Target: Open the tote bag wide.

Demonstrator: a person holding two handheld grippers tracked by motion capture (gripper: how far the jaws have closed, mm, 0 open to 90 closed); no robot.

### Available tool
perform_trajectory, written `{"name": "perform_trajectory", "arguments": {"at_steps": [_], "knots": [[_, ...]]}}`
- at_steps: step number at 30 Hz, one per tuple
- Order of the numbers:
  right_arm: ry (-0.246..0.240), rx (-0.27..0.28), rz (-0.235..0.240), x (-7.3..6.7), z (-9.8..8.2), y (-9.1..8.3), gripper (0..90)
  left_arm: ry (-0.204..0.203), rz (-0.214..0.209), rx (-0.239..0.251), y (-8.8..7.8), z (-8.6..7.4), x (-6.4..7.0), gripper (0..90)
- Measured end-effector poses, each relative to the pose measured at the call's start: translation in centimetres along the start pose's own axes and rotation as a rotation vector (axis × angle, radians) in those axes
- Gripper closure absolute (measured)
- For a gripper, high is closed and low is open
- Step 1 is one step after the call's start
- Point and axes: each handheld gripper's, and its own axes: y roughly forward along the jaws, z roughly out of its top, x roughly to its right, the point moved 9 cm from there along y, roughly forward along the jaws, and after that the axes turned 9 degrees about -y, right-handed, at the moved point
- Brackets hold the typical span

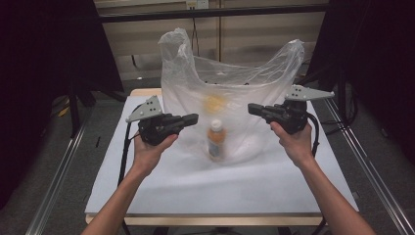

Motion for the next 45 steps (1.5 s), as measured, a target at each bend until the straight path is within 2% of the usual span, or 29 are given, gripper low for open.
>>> {"name": "perform_trajectory", "arguments": {"at_steps": [2,7,12,13,17,19,23,25,27,30,33,37,39,40,42,45], "knots": [[-0.017,-0.003,0.002,0.2,0.6,0.3,90.0,0.002,-0.006,0.015,0.4,0.8,0.1,90.0],[0.008,0.028,-0.014,1.6,1.7,0.6,90.0,-0.010,-0.004,0.028,1.2,1.8,-0.4,90.0],[0.003,0.015,-0.036,2.3,2.5,0.8,90.0,-0.016,0.021,0.045,1.9,2.8,-1.1,90.0],[0.004,0.013,-0.049,2.9,2.9,0.9,90.0,-0.016,0.030,0.042,2.4,3.3,-1.3,90.0],[0.019,0.025,-0.065,3.7,3.7,1.1,90.0,-0.015,0.024,0.049,3.0,4.3,-1.4,90.0],[0.020,0.021,-0.077,4.3,4.2,1.5,90.0,-0.002,0.018,0.050,3.7,5.2,-1.2,90.0],[0.023,0.004,-0.079,4.5,4.3,2.4,90.0,-0.003,0.000,0.052,4.8,6.7,-0.7,90.0],[0.023,-0.010,-0.084,4.5,4.3,2.9,90.0,0.013,0.003,0.040,5.3,7.4,-0.6,90.0],[0.018,-0.017,-0.081,4.5,4.5,3.3,90.0,0.019,0.022,0.047,5.7,8.2,-0.8,90.0],[0.015,-0.018,-0.084,4.5,5.1,3.8,90.0,0.008,0.022,0.051,6.2,8.9,-1.1,90.0],[0.014,-0.036,-0.089,4.6,5.1,4.4,90.0,-0.003,0.022,0.038,6.7,8.8,-1.7,90.0],[0.029,-0.067,-0.058,4.1,3.1,5.7,90.0,-0.035,0.022,0.024,7.1,7.4,-2.8,90.0],[0.036,-0.076,-0.037,3.7,1.9,6.3,90.0,-0.037,0.021,0.009,7.1,6.6,-3.1,90.0],[0.036,-0.076,-0.037,3.7,1.9,6.3,90.0,-0.037,0.021,0.009,7.1,6.6,-3.1,90.0],[0.041,-0.086,-0.001,2.5,0.7,7.0,90.0,-0.047,0.035,0.001,7.0,5.8,-3.6,90.0],[0.025,-0.089,0.042,0.8,-0.2,7.5,90.0,-0.043,0.027,-0.011,6.8,5.3,-3.6,90.0]]}}
